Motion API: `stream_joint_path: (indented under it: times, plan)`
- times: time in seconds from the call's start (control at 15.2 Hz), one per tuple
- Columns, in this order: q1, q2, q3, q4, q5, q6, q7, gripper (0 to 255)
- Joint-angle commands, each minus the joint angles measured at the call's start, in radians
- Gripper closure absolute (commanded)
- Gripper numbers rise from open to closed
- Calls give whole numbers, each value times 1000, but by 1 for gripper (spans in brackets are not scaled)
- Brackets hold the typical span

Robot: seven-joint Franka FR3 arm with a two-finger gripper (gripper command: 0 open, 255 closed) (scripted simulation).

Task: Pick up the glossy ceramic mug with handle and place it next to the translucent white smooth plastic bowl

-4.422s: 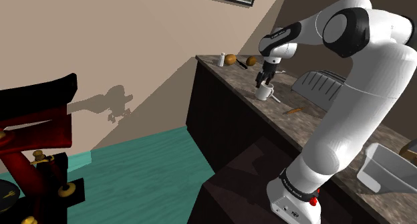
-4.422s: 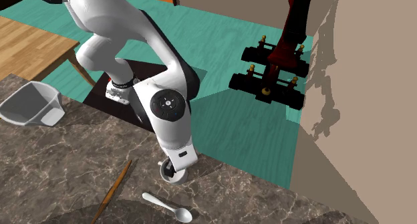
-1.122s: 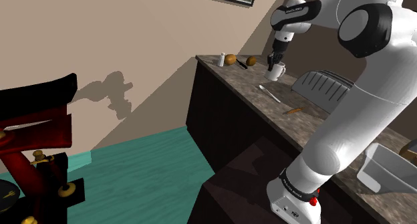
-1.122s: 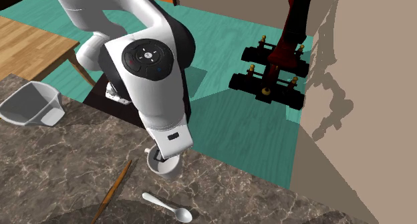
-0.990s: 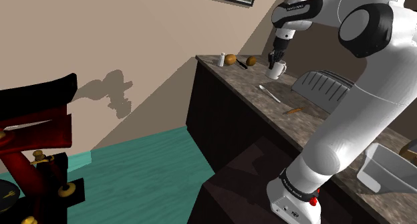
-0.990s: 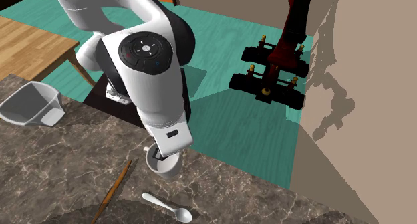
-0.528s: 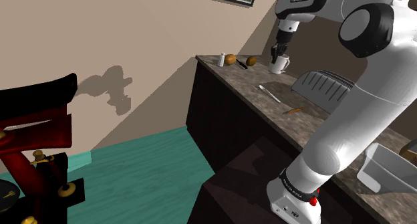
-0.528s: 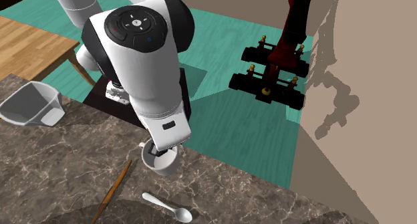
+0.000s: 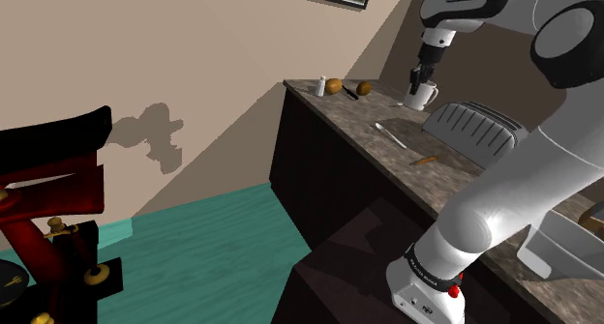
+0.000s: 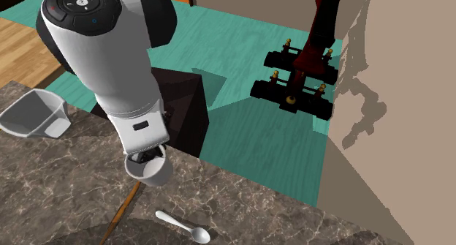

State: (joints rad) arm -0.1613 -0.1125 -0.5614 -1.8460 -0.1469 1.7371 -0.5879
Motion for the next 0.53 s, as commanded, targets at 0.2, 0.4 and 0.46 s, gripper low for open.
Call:
stream_joint_path:
  times: [0.2,0.4,0.46]
  plan:
    - [-45,-157,-20,-140,-89,10,-34,255]
    - [-78,-243,-30,-205,-138,4,-58,255]
    - [-90,-270,-34,-224,-154,0,-67,255]
